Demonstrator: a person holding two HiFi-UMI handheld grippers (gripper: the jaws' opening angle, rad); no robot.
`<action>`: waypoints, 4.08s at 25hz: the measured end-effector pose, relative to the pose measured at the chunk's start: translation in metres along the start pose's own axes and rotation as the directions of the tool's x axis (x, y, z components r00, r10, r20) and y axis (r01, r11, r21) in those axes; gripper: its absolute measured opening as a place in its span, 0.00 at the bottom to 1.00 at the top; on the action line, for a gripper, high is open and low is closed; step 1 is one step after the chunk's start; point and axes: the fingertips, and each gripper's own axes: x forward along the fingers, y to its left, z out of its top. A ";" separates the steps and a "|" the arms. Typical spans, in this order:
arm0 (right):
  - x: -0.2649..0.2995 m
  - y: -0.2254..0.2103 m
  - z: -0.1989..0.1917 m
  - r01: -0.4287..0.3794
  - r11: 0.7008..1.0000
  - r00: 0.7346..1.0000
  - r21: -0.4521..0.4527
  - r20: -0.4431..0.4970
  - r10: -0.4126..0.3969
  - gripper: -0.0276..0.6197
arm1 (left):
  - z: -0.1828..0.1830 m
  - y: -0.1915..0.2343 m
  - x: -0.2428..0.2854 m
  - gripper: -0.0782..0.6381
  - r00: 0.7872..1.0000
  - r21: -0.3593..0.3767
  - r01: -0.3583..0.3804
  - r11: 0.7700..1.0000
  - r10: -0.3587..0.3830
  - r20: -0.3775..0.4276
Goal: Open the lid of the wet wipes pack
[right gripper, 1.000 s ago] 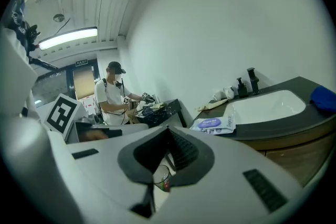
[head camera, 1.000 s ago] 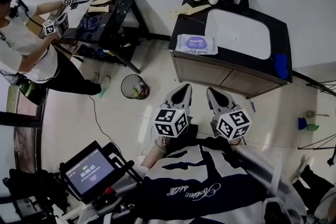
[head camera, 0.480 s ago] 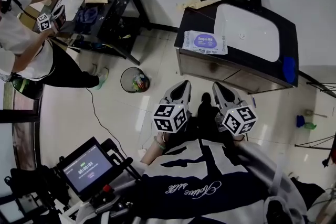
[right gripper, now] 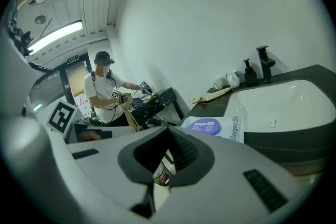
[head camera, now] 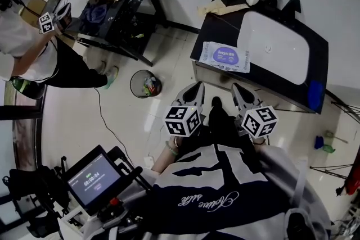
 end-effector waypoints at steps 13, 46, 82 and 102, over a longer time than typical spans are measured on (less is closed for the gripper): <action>0.067 -0.053 0.004 -0.104 0.975 0.966 -0.198 -0.255 0.051 0.08 | -0.011 0.023 0.094 0.11 0.993 -0.039 -0.058 0.998 0.053 -0.109; 0.131 -0.063 -0.054 -0.496 0.313 0.809 -0.810 -0.562 -0.173 0.13 | -0.051 0.049 0.146 0.11 0.964 0.055 -0.103 0.993 0.113 -0.241; 0.196 -0.098 0.069 -0.254 0.691 0.925 -0.677 -0.378 -0.031 0.09 | -0.051 0.053 0.149 0.11 0.962 0.026 -0.091 0.996 0.094 -0.257; 0.225 -0.130 0.058 -0.174 0.800 0.908 -0.575 -0.409 -0.096 0.04 | -0.050 0.061 0.150 0.11 0.960 -0.041 -0.107 0.993 0.093 -0.265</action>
